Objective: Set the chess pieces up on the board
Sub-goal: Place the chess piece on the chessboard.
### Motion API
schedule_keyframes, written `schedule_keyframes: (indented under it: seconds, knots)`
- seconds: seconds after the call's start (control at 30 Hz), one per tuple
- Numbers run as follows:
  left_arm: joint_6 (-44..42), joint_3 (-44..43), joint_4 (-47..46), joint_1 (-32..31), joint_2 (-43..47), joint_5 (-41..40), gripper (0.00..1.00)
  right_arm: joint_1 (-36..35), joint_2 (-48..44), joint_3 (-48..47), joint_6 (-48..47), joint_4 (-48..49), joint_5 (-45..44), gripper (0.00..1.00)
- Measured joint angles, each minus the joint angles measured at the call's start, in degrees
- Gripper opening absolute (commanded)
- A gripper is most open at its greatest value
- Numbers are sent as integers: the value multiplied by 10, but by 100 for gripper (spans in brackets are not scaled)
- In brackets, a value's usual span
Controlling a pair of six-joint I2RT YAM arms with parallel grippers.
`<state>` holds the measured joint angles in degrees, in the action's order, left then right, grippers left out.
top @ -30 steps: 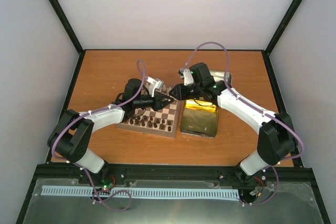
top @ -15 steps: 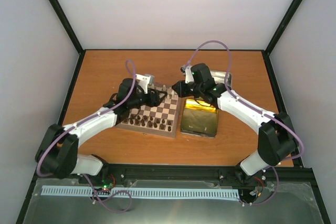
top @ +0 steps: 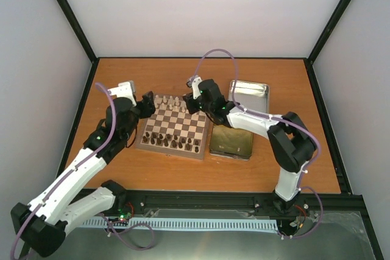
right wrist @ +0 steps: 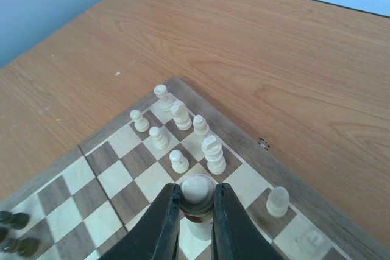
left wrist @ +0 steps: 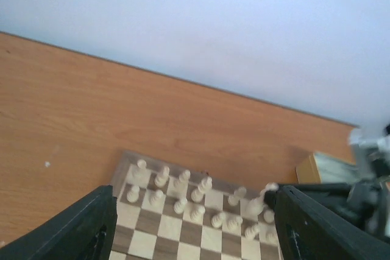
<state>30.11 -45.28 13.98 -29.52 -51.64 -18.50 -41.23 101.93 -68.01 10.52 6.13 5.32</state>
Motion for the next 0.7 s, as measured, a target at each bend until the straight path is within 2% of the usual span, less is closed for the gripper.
schedule_keyframes:
  seconds: [0.27, 0.7]
  knots:
    - [-10, -12, 13, 0, 45, -50, 73, -6, 85, -27, -15, 46, -13, 11]
    - [-19, -12, 26, 0, 38, -53, 73, -6, 163, -83, -15, 55, -56, 13]
